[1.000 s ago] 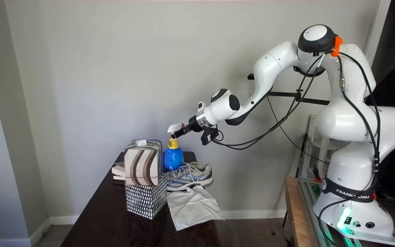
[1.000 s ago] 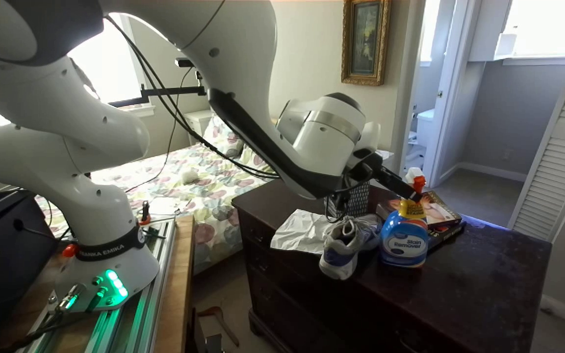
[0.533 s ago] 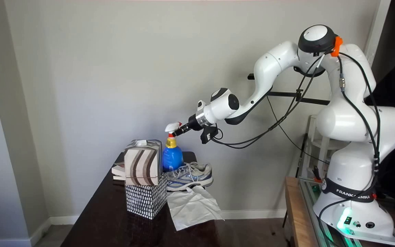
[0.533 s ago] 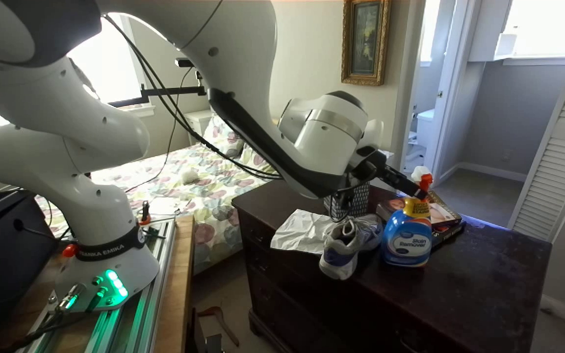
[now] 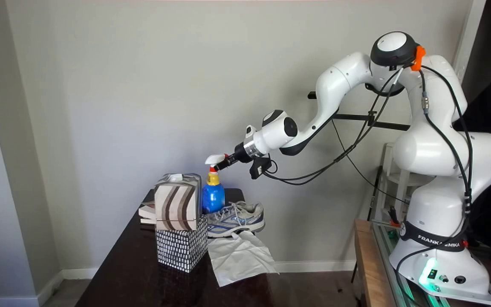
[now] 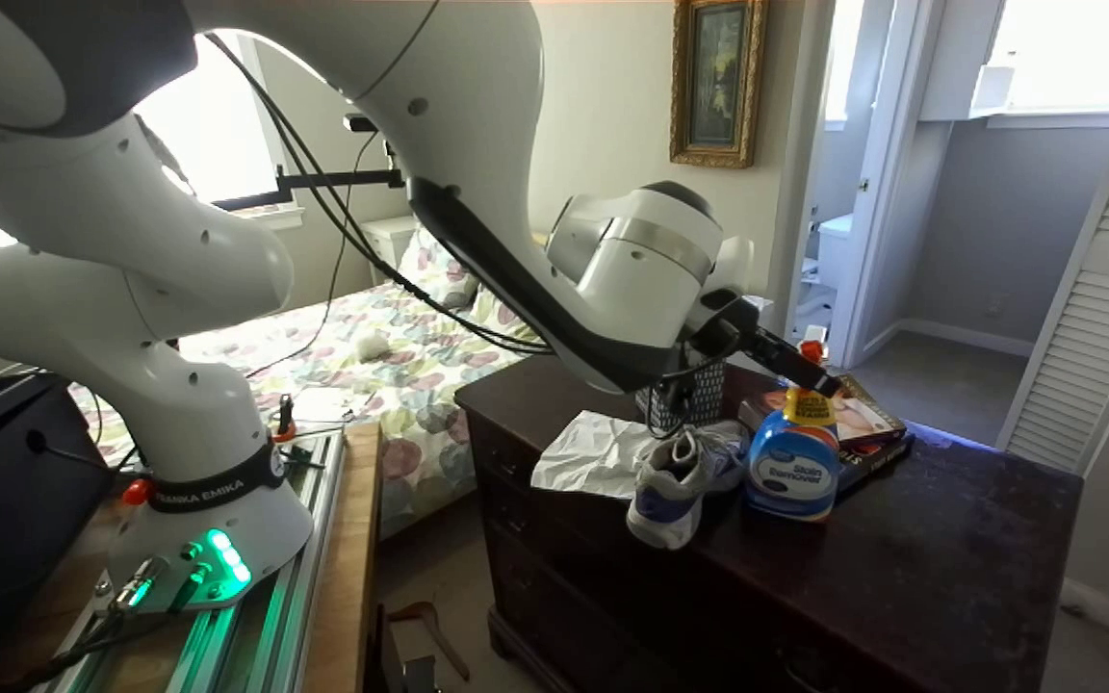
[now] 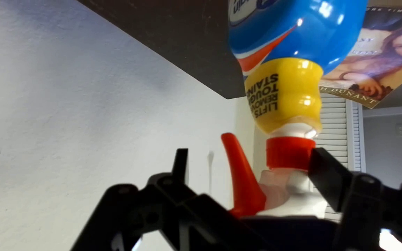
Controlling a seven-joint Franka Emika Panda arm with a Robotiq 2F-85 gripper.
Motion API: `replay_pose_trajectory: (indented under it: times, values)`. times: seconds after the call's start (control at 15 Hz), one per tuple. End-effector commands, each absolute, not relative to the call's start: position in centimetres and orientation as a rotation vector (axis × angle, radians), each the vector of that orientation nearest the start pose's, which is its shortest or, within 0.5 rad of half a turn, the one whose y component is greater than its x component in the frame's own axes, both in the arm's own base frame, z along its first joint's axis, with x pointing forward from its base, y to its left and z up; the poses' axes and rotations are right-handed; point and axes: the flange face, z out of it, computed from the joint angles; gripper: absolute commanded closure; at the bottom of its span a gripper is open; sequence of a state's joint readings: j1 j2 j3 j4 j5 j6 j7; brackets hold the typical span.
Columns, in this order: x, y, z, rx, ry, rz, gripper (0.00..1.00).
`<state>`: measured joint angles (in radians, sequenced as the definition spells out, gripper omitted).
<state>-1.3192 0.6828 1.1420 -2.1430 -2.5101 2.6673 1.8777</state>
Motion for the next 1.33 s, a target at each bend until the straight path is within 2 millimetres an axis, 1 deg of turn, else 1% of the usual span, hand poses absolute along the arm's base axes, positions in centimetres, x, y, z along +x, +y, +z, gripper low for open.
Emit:
replay_pose_trajectory:
  times: [0.0,0.27,0.4,0.6,0.8,0.87,0.93,1.27]
  values:
    - [54.4,-8.9,25.6,-2.91,0.161,-1.55,0.0]
    - [53.7,-9.7,24.9,-2.957,0.231,-1.49,0.0]
    - [53.4,-9.8,24.8,-2.978,0.28,-1.427,0.0]
    - [52.7,-9.9,24.9,-2.99,0.371,-1.301,0.0]
    - [51.8,-9.8,25.3,-2.975,0.457,-1.155,0.0]
    - [51.5,-9.7,25.5,-2.966,0.474,-1.115,0.0]
    - [51.1,-9.6,25.2,-2.971,0.485,-1.064,0.0]
    - [49.7,-9.1,25.1,-2.984,0.509,-0.883,0.0]
